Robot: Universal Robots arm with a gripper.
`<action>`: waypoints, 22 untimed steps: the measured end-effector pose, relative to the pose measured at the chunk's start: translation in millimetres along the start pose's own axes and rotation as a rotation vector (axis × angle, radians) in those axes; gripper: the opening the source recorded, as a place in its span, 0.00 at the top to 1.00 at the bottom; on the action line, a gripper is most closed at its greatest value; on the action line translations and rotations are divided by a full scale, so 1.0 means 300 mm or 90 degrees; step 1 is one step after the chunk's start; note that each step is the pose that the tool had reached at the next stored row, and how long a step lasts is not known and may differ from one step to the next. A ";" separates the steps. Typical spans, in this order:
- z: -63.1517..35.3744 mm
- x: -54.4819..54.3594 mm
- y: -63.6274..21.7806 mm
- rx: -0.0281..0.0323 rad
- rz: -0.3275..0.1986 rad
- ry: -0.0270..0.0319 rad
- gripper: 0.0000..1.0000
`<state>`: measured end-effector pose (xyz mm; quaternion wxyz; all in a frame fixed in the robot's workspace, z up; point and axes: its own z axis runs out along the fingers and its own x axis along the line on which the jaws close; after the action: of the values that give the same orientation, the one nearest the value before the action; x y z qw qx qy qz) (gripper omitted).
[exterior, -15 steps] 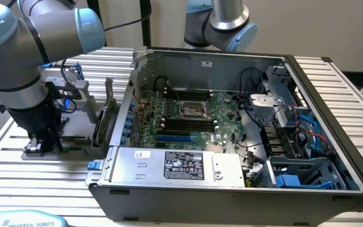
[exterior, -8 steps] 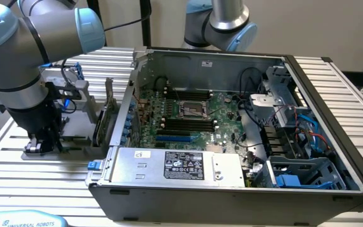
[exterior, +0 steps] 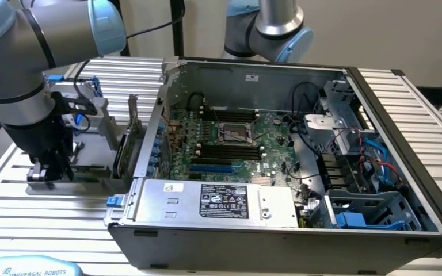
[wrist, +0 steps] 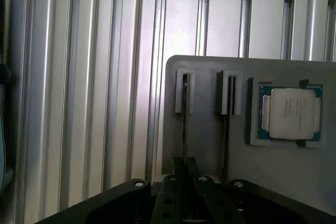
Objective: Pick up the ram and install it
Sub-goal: 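Pick up the ram and move it above insertion slot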
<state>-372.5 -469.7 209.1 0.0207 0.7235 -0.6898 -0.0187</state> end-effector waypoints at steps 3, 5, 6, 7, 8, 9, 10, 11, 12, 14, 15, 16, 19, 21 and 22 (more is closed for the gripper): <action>-0.040 0.000 0.001 -0.0006 0.000 -0.0001 0.86; -0.070 0.000 0.002 -0.0010 0.000 -0.0001 0.86; -0.084 0.000 0.001 -0.0010 0.000 -0.0002 0.86; -0.100 0.000 0.002 -0.0011 0.000 -0.0002 0.86; -0.115 0.000 0.002 -0.0012 0.000 -0.0001 0.86; -0.130 0.000 0.002 -0.0013 0.000 -0.0002 0.86; -0.146 0.001 0.002 -0.0014 0.000 -0.0002 0.86; -0.161 0.001 0.001 -0.0014 0.000 -0.0002 0.86; -0.176 0.001 0.001 -0.0014 0.000 -0.0002 0.86; -0.206 0.001 0.000 -0.0016 0.000 -0.0002 0.86; -0.221 0.001 -0.001 -0.0015 0.000 -0.0003 0.86; -0.237 0.001 -0.002 -0.0016 0.000 -0.0002 0.86; -0.283 0.002 -0.007 -0.0017 0.000 -0.0002 0.86; -0.313 0.002 -0.012 -0.0016 0.000 -0.0003 0.86; -0.329 0.002 -0.015 -0.0016 0.000 -0.0002 0.86</action>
<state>-362.5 -469.7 307.4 0.0215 0.7235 -0.6897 -0.0197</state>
